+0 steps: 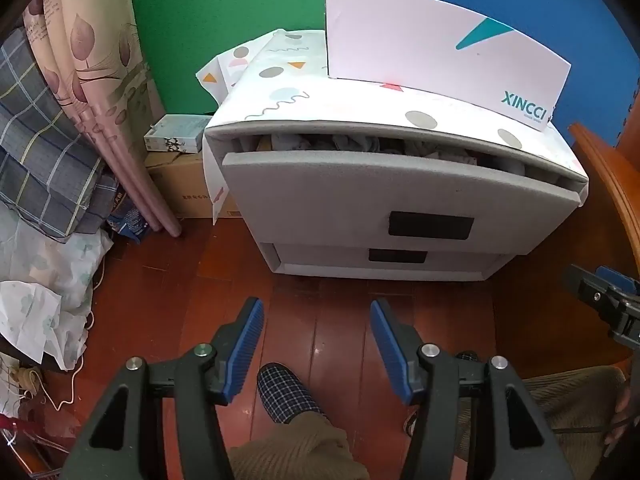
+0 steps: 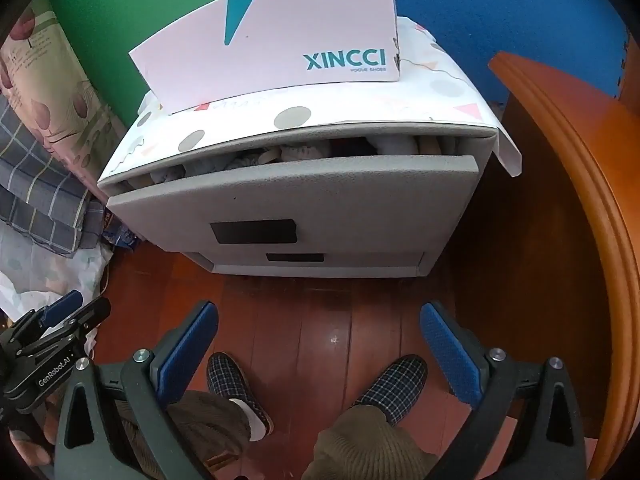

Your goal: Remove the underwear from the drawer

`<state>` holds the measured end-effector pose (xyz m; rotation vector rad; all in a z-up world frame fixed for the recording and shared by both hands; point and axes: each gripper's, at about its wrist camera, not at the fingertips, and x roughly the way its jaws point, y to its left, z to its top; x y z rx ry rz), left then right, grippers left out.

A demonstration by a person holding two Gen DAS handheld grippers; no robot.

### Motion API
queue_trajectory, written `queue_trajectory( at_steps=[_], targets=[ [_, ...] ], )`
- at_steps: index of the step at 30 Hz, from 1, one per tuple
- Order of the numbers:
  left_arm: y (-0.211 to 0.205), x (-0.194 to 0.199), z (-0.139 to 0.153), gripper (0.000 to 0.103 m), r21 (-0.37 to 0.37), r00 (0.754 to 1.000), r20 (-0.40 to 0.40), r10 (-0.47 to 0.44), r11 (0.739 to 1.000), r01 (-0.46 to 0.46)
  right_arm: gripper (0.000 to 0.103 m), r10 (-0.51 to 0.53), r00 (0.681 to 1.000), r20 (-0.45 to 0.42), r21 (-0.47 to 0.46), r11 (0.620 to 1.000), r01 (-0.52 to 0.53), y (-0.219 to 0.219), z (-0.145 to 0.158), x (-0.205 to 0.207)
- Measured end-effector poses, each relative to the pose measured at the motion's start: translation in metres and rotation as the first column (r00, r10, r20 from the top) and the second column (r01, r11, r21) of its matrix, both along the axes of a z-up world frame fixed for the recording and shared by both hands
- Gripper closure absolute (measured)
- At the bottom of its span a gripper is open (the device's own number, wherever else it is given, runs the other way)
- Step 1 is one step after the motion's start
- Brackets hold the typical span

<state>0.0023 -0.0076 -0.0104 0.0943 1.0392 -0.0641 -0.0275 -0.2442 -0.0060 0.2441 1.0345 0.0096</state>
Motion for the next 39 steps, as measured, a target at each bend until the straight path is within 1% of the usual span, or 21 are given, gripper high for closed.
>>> queue_trajectory(
  at_steps=[5,9,10,14,21,27,39],
  targets=[
    [0.000,0.001,-0.004,0.046,-0.001,1.000,-0.007,0.005,1.000,-0.005,0.002,-0.005,1.000,-0.001,-0.010,1.000,0.005,0.001,0.000,-0.001],
    [0.004,0.001,-0.005,0.046,-0.021,1.000,-0.018,0.014,1.000,-0.015,0.002,-0.007,1.000,-0.012,-0.010,1.000,0.007,0.008,0.002,0.000],
    [0.004,0.001,-0.006,0.046,-0.026,1.000,-0.020,0.016,1.000,-0.016,0.002,-0.004,1.000,-0.011,-0.010,1.000,0.003,0.004,0.001,-0.001],
    [0.006,0.001,-0.005,0.046,-0.025,1.000,-0.018,0.017,1.000,-0.017,0.002,0.001,1.000,-0.001,-0.018,1.000,-0.001,0.005,0.000,0.000],
    [0.008,0.001,-0.005,0.046,-0.030,1.000,-0.017,0.022,0.999,-0.022,0.002,0.010,1.000,-0.009,-0.021,1.000,-0.010,0.008,0.000,0.003],
    [0.009,0.001,-0.005,0.046,-0.030,1.000,-0.017,0.023,0.999,-0.024,0.002,0.011,1.000,0.021,-0.008,1.000,-0.011,0.010,0.000,0.002],
    [0.010,-0.001,-0.005,0.046,-0.030,1.000,-0.015,0.024,0.999,-0.024,0.002,0.012,1.000,-0.005,-0.028,1.000,-0.012,0.009,-0.001,0.002]
  ],
)
